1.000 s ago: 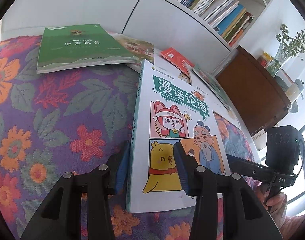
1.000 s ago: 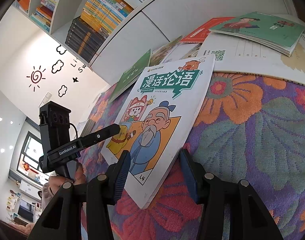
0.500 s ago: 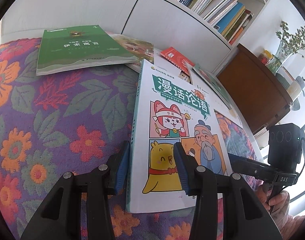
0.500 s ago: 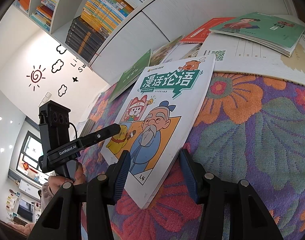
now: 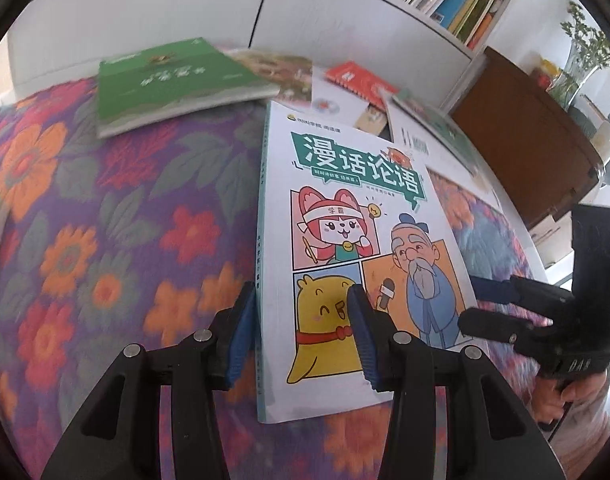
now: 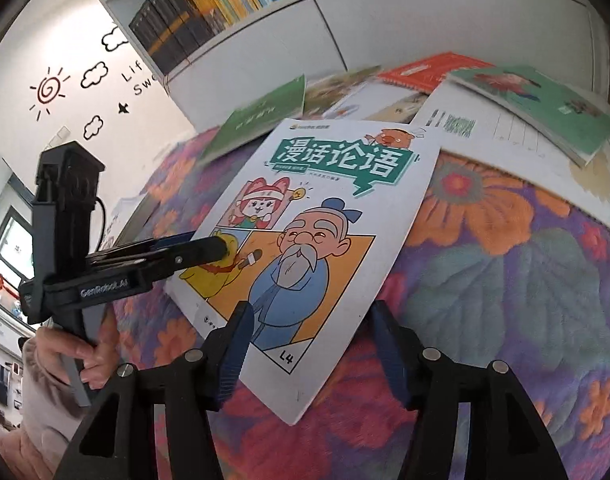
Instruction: Organize books
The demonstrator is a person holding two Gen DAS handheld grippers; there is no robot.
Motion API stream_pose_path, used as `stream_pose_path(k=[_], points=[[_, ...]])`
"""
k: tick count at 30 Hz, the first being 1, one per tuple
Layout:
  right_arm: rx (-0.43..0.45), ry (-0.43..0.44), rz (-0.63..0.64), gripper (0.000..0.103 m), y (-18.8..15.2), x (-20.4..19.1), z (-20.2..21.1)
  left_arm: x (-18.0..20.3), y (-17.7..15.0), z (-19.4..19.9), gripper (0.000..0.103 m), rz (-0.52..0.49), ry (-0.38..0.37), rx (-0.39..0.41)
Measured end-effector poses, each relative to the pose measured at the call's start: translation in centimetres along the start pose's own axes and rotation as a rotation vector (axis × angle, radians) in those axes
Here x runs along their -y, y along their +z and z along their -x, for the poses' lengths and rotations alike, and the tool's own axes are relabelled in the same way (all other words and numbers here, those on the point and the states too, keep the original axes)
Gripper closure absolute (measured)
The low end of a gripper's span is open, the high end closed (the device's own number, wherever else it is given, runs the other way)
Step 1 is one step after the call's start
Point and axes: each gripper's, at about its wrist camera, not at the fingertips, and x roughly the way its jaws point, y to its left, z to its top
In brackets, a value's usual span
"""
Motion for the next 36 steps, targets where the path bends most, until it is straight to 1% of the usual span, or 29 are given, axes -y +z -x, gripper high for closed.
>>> stream_pose_path(k=[2, 5, 7, 8, 9, 10, 12, 14, 17, 19, 20, 21, 22, 23, 24, 25, 27, 30, 33, 34, 36], points=[[-0.051, 0.062, -0.028, 0.044, -0.1, 0.2, 0.1, -0.3, -1.2, 1.0, 0.062, 0.012, -0.010, -0.027], [-0.126, 0.156, -0.061, 0.044, -0.5, 0.7, 0.3, -0.5, -2.8, 2.0, 0.062, -0.015, -0.038, -0.069], [-0.149, 0.228, -0.133, 0.047, -0.7, 1.8, 0.3, -0.9, -2.9, 2.1, 0.062, -0.019, -0.064, -0.088], [-0.155, 0.256, -0.171, 0.050, -0.6, 2.6, 0.2, -1.1, -2.8, 2.1, 0.061, -0.012, -0.074, -0.098], [-0.163, 0.270, -0.204, 0.059, -0.5, 3.6, -0.1, -1.5, -2.5, 2.0, 0.061, -0.002, -0.083, -0.111], [-0.166, 0.277, -0.216, 0.064, -0.4, 4.0, -0.3, -1.7, -2.1, 1.8, 0.062, 0.006, -0.092, -0.124], [-0.170, 0.302, -0.241, 0.065, -0.1, 4.6, -0.7, -1.8, -1.6, 1.4, 0.062, 0.012, -0.093, -0.131], [-0.180, 0.305, -0.241, 0.065, 0.6, 4.9, -1.1, -1.7, -1.2, 1.0, 0.062, 0.007, -0.082, -0.129], [-0.194, 0.279, -0.200, 0.065, 1.3, 4.4, -1.3, -1.6, -0.7, 0.7, 0.062, -0.024, -0.081, -0.114], [-0.184, 0.287, -0.194, 0.065, 1.7, 4.7, -1.6, -2.0, -0.8, 0.7, 0.062, -0.034, -0.111, -0.102], [-0.176, 0.301, -0.197, 0.065, 2.0, 4.9, -1.8, -2.5, -0.8, 0.8, 0.062, -0.016, -0.133, -0.099], [-0.168, 0.317, -0.200, 0.066, 2.2, 5.2, -2.0, -3.2, -0.8, 0.8, 0.062, 0.024, -0.170, -0.097], [-0.163, 0.322, -0.197, 0.067, 2.3, 4.9, -2.2, -3.6, -0.7, 0.7, 0.062, 0.048, -0.190, -0.099], [-0.158, 0.318, -0.191, 0.069, 2.4, 5.0, -2.3, -4.0, -0.6, 0.7, 0.067, 0.074, -0.201, -0.102], [-0.154, 0.290, -0.176, 0.077, 2.7, 4.9, -2.5, -4.4, -0.5, 0.6, 0.071, 0.090, -0.200, -0.105], [-0.152, 0.262, -0.163, 0.085, 2.8, 4.8, -2.5, -4.6, -0.4, 0.5, 0.073, 0.096, -0.202, -0.106], [-0.153, 0.255, -0.165, 0.085, 3.1, 4.7, -2.6, -4.8, -0.2, 0.4, 0.073, 0.112, -0.210, -0.108], [-0.156, 0.243, -0.179, 0.085, 3.0, 5.0, -2.3, -4.2, -0.1, 0.4, 0.075, 0.102, -0.178, -0.101], [-0.140, 0.207, -0.168, 0.085, 3.0, 3.8, -2.1, -3.2, -0.1, 1.0, 0.076, 0.014, -0.158, -0.079], [-0.136, 0.211, -0.173, 0.085, 3.1, 3.5, -2.0, -3.2, -0.1, 1.1, 0.076, 0.009, -0.164, -0.074], [-0.129, 0.235, -0.171, 0.085, 2.9, 3.2, -1.7, -3.7, 0.0, 1.3, 0.076, 0.040, -0.188, -0.087]])
